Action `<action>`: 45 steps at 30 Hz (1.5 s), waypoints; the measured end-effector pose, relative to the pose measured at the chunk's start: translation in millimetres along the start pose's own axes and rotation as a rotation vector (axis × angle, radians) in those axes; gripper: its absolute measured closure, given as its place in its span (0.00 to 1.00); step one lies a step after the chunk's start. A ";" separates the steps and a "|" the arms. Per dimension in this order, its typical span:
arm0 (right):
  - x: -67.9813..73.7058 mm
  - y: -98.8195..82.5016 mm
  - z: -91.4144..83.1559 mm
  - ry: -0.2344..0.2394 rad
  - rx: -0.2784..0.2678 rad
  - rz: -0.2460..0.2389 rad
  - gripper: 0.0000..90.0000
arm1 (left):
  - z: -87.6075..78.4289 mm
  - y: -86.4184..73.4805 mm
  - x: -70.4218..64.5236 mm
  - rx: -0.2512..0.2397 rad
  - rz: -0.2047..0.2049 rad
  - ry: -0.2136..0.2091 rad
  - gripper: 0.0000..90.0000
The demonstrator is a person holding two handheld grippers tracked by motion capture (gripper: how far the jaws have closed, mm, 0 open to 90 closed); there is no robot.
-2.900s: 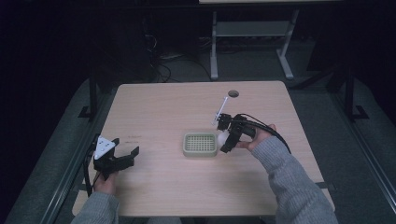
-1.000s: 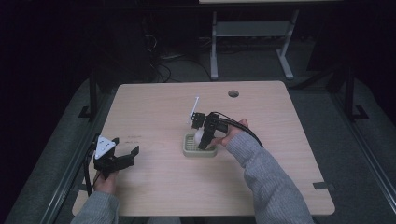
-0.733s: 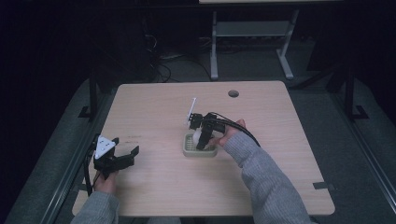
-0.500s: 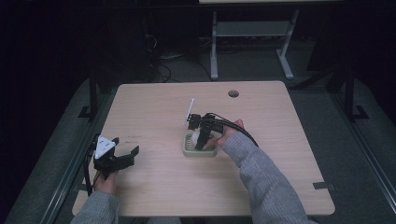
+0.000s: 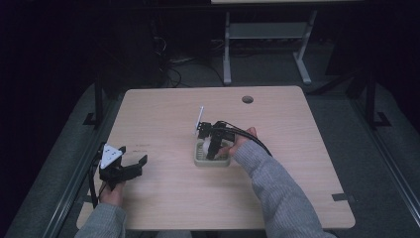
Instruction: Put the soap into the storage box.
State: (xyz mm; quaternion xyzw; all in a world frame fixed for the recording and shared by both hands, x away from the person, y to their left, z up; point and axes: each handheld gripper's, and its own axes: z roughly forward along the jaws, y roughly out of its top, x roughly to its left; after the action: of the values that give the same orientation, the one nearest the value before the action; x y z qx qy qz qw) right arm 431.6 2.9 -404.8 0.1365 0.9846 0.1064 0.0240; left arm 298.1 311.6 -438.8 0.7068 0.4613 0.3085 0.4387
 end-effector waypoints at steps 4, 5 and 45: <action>0.3 0.8 1.6 0.000 0.001 -0.003 0.26 | -0.2 0.1 0.0 -0.004 -0.005 0.004 0.14; 0.6 1.4 2.4 -0.002 0.001 -0.006 0.26 | -0.1 0.1 -0.1 -0.003 -0.004 0.004 0.14; -0.5 1.7 9.3 0.001 0.031 -0.007 0.26 | -1.2 0.0 1.3 -0.001 -0.011 0.011 0.14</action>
State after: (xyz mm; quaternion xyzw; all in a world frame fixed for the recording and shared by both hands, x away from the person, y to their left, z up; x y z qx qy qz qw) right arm 433.2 6.3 -413.5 0.1335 0.9866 0.0912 0.0217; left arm 297.6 313.3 -438.2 0.7023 0.4674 0.3101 0.4384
